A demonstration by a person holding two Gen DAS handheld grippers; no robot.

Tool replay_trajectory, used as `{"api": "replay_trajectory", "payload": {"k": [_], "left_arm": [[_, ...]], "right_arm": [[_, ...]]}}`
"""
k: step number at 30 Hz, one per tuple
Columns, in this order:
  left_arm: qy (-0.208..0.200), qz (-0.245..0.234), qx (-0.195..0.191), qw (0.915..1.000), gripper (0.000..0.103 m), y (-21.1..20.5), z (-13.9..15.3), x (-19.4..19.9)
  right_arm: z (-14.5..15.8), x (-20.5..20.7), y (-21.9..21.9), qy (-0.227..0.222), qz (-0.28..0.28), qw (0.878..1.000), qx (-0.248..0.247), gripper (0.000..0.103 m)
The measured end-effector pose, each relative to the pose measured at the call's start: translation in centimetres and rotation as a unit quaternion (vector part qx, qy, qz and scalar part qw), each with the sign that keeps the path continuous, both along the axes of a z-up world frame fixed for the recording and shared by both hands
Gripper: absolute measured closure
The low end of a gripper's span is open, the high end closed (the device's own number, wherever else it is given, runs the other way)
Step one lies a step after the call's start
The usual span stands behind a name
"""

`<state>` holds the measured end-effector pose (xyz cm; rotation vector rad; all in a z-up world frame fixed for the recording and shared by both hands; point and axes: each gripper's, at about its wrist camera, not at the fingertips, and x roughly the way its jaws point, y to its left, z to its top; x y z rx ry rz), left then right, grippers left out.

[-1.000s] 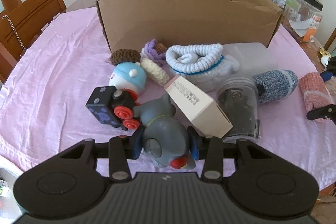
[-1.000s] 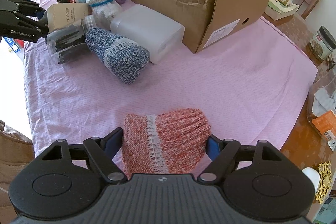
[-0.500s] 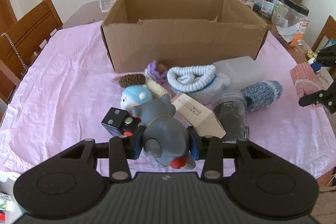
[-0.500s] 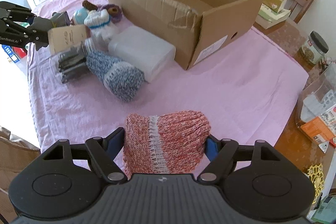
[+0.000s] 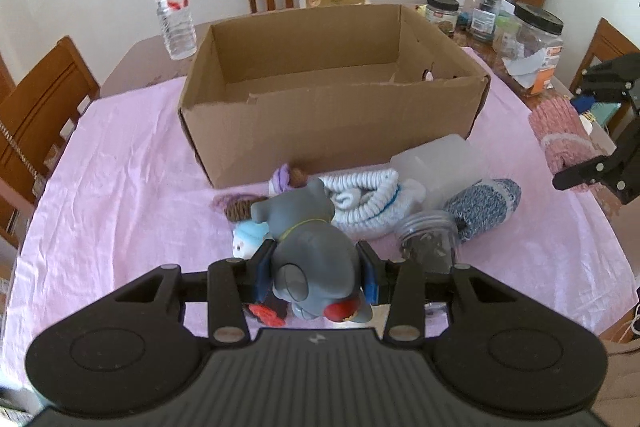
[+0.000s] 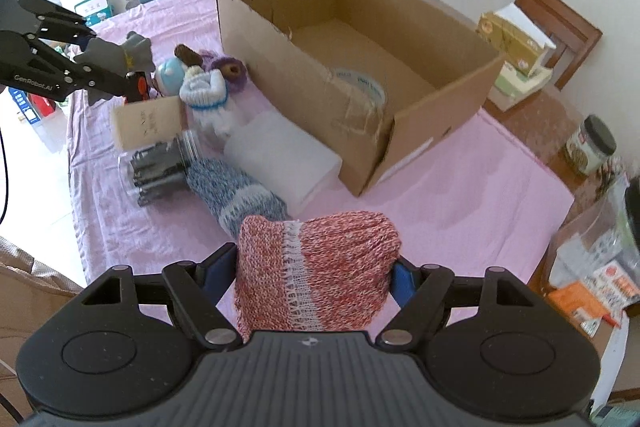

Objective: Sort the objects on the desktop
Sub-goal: 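Carry both items to the cardboard box while the left tool releases the elephant inside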

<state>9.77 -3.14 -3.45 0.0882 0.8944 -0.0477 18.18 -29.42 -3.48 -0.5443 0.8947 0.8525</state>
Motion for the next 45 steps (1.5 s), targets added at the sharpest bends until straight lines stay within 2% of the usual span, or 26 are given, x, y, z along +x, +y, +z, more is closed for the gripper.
{"api": "replay_trajectory", "payload": {"k": [12,20,25,33,41,44,45], "left_arm": [[-0.022,-0.047,0.013,0.9986,0.061,0.3,2.5,3.0],[-0.056,-0.062,0.016,0.9963,0.061,0.8,4.7,6.2],[-0.063,-0.067,0.01,0.9957,0.061,1.1,5.3,8.5],[-0.062,-0.079,0.006,0.9949,0.061,1.2,5.4,11.8],[-0.057,-0.089,0.002,0.9944,0.061,0.9,4.6,14.8],[-0.059,-0.084,0.001,0.9947,0.057,0.7,4.2,15.9],[-0.061,-0.084,0.0,0.9946,0.049,0.7,4.0,16.2]], "right_arm": [[2.6,0.3,1.9,-0.038,0.015,0.999,0.0,0.023],[4.8,1.7,3.3,-0.066,0.007,0.998,0.013,0.023],[5.8,3.1,4.5,-0.081,0.008,0.996,0.019,0.023],[6.5,5.7,6.4,-0.094,0.01,0.995,0.026,0.023],[6.3,8.5,7.5,-0.086,0.0,0.996,0.035,0.023],[6.1,9.4,7.8,-0.08,-0.006,0.996,0.038,0.023],[6.0,9.7,7.8,-0.078,-0.007,0.996,0.039,0.023]]}}
